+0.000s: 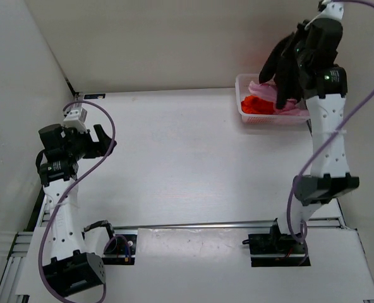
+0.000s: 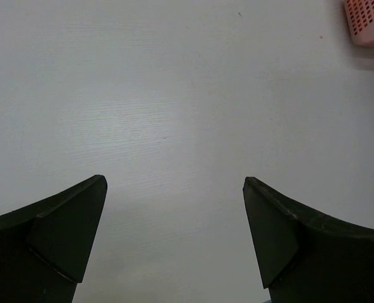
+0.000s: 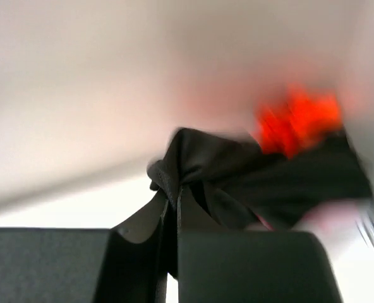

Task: Fold and stack the t-shirts
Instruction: Grab crumpled tshirt from bin with the right arm, then move the tshirt to the center of the board

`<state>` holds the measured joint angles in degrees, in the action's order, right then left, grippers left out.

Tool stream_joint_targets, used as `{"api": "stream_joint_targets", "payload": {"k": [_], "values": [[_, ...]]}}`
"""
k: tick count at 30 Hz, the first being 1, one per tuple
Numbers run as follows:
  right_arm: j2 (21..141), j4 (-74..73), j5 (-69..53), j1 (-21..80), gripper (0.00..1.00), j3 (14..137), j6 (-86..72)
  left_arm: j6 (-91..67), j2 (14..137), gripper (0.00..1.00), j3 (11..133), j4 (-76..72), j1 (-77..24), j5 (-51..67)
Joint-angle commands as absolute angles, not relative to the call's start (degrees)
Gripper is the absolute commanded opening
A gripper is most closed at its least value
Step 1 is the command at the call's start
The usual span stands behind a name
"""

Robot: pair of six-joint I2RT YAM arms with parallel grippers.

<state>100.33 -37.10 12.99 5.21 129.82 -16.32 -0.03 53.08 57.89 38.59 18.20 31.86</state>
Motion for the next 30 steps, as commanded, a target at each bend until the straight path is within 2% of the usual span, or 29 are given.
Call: {"api": "stream_joint_targets", "payload": {"k": [1,4,6,8,10,15,18,22,25,27,29,30], "values": [[94.05,-24.37,8.70,10.36,0.00,134.38,-10.13,0.00,51.15,1.00,57.13,38.67,18.37,35.15],[93.33,-15.75,12.90,12.04,0.00,133.86,-6.69,0.00,50.63,1.00,57.13,38.67,18.37,35.16],[94.74,-14.59,20.52,12.04,0.00,136.55,-7.72,0.00,50.62,1.00,57.13,38.67,18.37,35.86],[93.53,-15.21,16.73,12.04,0.00,137.72,-10.53,0.00,50.10,1.00,57.13,38.67,18.37,35.86],[90.72,-12.15,6.74,13.96,0.00,135.63,-13.17,0.00,49.49,1.00,57.13,38.67,18.37,35.86],[90.09,-10.46,-1.75,26.18,0.00,133.16,-21.86,0.00,49.48,1.00,57.13,38.67,18.37,36.47],[89.56,-10.46,-2.46,31.36,0.00,126.67,-30.57,0.00,49.48,1.00,57.66,38.67,18.37,37.00],[87.81,-10.46,-1.41,38.66,0.00,111.41,-35.41,0.00,50.09,1.00,58.80,38.67,18.37,34.90],[86.58,-14.75,2.45,37.54,0.07,103.66,-41.91,0.00,52.11,1.00,60.02,38.67,18.37,32.52],[86.05,-22.12,6.83,34.82,0.31,101.44,-41.92,0.00,53.26,1.00,60.73,38.67,18.37,30.95],[86.04,-27.66,15.15,32.36,0.60,97.84,-41.23,0.00,54.32,1.00,62.04,38.67,17.75,30.07],[87.44,-32.38,15.20,28.52,0.78,96.95,-38.44,0.00,54.93,1.00,62.05,38.67,17.23,29.54]]}}
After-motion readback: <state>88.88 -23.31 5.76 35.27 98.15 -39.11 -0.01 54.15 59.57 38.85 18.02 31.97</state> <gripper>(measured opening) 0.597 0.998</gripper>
